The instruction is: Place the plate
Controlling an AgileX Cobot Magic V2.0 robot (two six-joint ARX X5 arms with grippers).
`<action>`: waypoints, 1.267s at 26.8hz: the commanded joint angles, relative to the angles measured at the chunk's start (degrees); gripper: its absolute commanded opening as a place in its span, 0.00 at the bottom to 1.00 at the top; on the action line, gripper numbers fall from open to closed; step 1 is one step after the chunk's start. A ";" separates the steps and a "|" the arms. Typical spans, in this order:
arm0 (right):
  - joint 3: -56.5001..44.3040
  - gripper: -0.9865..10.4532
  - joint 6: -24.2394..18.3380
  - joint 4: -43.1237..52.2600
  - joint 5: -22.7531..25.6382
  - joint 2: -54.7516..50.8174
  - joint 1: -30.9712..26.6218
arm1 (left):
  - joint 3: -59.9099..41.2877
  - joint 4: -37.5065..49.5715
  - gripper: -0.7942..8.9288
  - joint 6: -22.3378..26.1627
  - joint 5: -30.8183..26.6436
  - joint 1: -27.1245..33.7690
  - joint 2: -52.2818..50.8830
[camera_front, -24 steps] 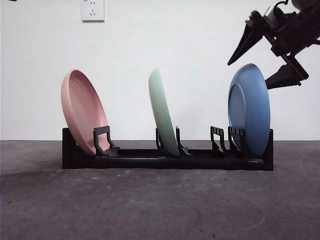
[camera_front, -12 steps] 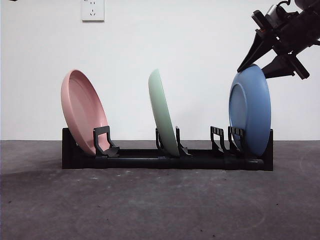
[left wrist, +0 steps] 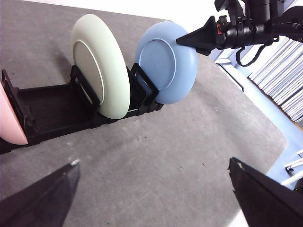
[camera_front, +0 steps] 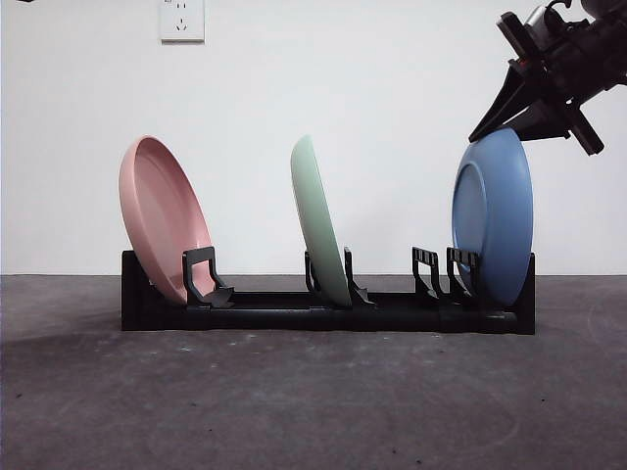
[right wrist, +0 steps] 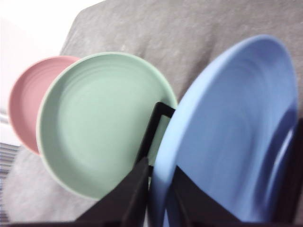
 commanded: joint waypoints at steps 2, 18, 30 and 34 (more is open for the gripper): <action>1.31 0.13 0.70 0.57 -1.31 -1.29 -0.13 | 1.05 0.50 0.60 -0.02 0.28 -0.20 0.22; 1.31 0.09 1.14 -1.51 -1.70 -14.14 -0.11 | 1.05 0.48 0.60 -0.02 0.28 -2.12 0.22; 1.31 0.09 -1.29 -15.78 -1.66 -30.16 2.71 | 1.05 0.48 0.60 -0.02 0.28 -4.04 0.22; 1.22 0.09 -7.74 -25.42 -0.59 -34.21 6.75 | 1.05 0.48 0.60 -0.02 0.28 -4.44 0.22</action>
